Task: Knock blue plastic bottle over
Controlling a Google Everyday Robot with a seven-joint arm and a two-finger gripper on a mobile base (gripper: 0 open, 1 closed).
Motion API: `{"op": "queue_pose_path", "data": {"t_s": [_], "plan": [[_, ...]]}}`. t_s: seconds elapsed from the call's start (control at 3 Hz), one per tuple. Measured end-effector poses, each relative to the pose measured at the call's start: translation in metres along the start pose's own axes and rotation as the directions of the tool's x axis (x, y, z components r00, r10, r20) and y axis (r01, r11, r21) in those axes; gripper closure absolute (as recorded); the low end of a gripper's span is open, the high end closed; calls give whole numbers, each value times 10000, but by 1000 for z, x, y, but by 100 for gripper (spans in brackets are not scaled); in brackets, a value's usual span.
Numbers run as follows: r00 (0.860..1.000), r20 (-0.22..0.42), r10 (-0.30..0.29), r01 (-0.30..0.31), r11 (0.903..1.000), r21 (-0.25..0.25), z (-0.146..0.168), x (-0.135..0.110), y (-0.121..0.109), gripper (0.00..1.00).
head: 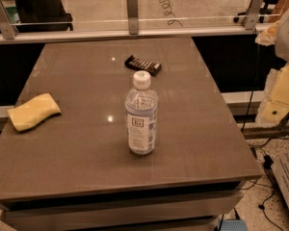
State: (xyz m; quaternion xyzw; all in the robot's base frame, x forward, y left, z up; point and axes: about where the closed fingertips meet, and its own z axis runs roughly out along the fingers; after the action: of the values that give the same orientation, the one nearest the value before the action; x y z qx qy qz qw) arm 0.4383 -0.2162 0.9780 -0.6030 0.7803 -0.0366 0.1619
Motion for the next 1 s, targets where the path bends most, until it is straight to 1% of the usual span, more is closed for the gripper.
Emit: {"op": "queue_pose_path", "data": {"t_s": [0.33,0.67,1.0], "plan": [[10000,2,1,-1,10000,2,0,0,0,0],[9966,743,349,-355,9993,70,3,-2,-9,0],[9776,1911,878,-919,9957,127,5,-15,-4,0]]}}
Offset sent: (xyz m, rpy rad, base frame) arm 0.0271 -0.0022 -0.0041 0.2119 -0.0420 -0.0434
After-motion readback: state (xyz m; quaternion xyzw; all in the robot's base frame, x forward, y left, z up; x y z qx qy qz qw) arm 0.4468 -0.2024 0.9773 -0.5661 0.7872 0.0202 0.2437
